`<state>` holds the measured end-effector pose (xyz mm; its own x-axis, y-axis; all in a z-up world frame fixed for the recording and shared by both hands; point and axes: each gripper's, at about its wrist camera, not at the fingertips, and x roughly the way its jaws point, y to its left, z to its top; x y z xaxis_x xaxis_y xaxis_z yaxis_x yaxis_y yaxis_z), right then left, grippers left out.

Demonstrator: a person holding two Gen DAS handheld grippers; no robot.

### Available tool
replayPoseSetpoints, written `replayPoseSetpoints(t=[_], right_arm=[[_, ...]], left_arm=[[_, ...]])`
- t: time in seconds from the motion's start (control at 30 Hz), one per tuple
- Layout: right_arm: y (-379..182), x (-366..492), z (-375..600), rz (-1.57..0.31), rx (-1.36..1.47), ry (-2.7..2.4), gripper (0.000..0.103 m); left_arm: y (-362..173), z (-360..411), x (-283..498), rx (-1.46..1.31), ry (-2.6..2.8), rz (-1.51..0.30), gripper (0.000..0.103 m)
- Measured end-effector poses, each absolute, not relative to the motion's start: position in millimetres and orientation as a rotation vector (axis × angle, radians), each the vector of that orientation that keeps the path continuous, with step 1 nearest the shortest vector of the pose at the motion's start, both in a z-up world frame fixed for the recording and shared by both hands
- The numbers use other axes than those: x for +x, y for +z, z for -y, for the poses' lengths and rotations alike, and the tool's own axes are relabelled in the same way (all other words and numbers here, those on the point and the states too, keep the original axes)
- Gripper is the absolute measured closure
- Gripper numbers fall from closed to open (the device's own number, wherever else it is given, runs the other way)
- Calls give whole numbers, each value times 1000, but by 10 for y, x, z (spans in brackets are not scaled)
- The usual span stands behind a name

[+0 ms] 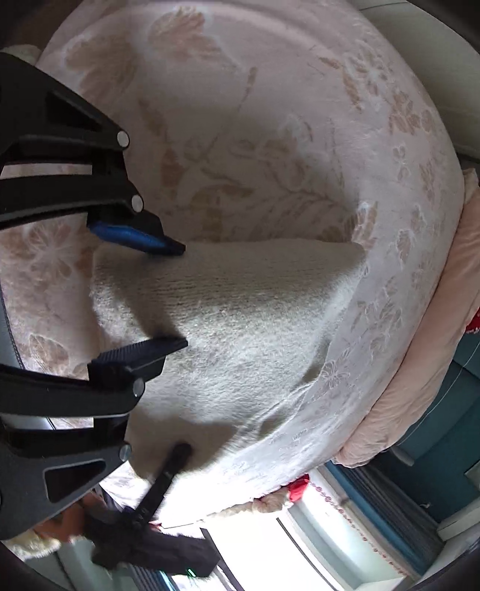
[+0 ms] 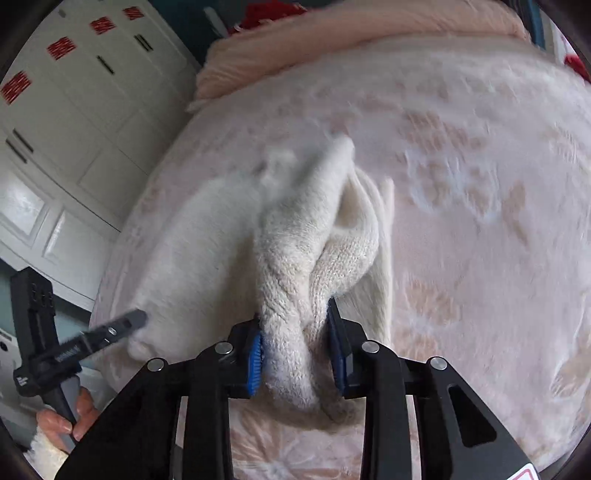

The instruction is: Fold small clothes

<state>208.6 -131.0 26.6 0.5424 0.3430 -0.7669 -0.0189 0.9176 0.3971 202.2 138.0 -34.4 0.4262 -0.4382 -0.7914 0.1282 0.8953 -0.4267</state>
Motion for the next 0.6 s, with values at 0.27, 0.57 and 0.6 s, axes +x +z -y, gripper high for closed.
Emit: replayPoseSetpoints(t=[0.27, 0.57, 0.6], right_arm=[[-86, 2052, 1312, -1038, 267, 142, 63], [667, 1320, 1343, -836, 179, -12, 19], [685, 1251, 1341, -829, 178, -21, 17]], left_arm=[[-483, -1202, 1920, -176, -282, -1065, 55], [38, -958, 1393, -27, -239, -920, 32], [92, -922, 1334, -20, -231, -901, 26]])
